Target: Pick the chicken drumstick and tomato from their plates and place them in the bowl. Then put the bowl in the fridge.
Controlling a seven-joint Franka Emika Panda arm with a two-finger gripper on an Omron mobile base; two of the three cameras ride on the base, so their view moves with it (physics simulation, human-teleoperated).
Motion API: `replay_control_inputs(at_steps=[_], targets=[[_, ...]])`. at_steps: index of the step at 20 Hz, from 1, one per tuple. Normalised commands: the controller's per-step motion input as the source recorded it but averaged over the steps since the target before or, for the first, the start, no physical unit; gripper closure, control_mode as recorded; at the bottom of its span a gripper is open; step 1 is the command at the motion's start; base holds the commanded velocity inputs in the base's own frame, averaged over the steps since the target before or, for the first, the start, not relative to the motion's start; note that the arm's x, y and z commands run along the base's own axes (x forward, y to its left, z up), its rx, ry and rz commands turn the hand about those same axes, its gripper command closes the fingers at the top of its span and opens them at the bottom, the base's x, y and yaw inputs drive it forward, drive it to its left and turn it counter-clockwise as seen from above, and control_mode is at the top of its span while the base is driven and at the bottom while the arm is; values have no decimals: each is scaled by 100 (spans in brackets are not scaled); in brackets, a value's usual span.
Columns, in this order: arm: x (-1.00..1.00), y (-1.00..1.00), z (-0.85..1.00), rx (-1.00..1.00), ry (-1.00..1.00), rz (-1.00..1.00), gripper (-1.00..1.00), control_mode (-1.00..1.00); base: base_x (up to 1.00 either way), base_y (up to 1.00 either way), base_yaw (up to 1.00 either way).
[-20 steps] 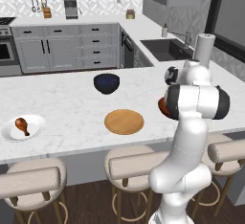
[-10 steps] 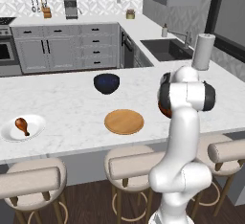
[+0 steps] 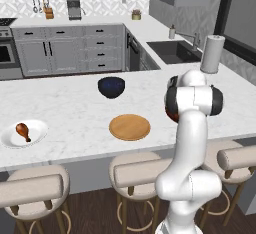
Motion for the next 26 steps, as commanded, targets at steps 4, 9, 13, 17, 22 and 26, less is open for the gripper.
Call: replay_control_inputs(at_steps=[4,9,13,17,22,26], targets=[[-29,8,7,-1,-6,0,-100,-100,0,0,0],[-46,23,38,-6,-9,0,-100,-100,0,0,0],[-74,43,57,-8,-6,0,-100,-100,0,0,0],[-83,52,63,-9,-4,2,-100,-100,0,0,0],[-86,77,44,-1,-1,14,-100,-100,0,0,0],[-69,96,40,0,0,21,-100,-100,0,0,0]])
